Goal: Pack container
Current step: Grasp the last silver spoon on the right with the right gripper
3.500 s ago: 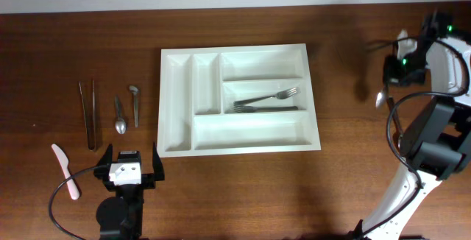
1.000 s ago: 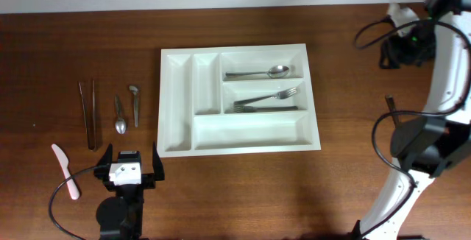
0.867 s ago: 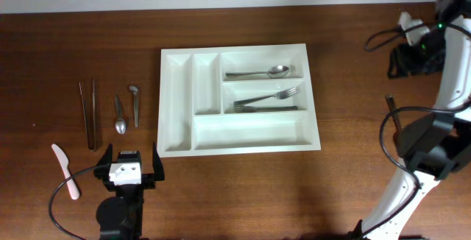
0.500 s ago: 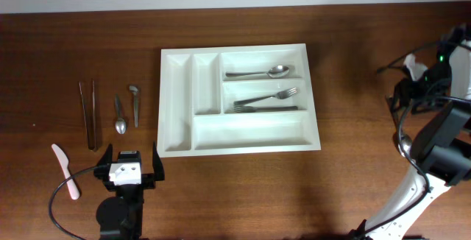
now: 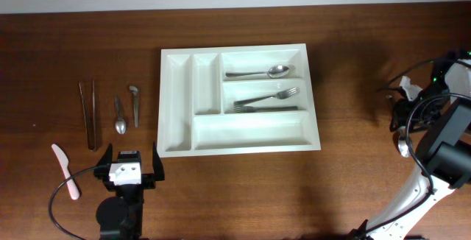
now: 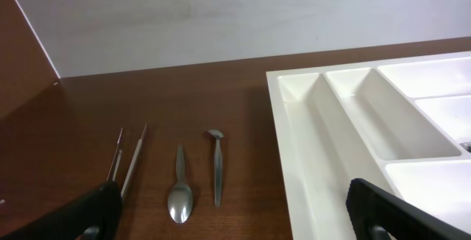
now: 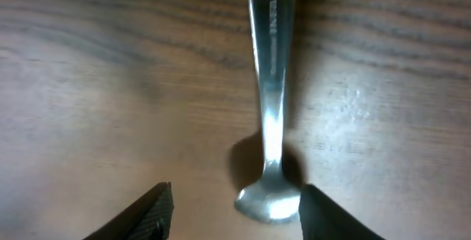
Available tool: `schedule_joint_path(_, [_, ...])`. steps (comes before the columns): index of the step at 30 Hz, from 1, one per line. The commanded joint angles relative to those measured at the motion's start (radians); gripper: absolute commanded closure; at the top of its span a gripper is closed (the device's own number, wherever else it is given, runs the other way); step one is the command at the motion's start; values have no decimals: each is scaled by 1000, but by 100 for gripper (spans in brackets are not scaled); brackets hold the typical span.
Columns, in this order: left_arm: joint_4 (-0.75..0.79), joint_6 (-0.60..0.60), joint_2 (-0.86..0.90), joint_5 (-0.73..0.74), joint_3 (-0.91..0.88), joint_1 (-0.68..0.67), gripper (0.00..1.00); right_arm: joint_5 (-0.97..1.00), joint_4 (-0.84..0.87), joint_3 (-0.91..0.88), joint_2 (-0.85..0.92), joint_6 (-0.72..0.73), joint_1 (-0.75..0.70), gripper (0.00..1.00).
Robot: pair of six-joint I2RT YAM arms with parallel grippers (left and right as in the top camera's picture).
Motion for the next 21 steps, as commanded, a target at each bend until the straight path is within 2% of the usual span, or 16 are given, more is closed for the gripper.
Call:
schedule_joint_path(1, [3,16,-6,-3,-9,5,1,58,52,-47,0,-33,-8,44])
schedule_joint_path(9, [3,16,-6,-3,-9,5,1,37,145,-66,1,-56,-6,46])
schedule_joint_path(14, [3,16,-6,-3,-9,5,1,22,158,-66,2,-55,-6,67])
schedule_joint_path(21, [3,16,-6,-3,-9,5,1,10,142,-66,2,-55,-6,84])
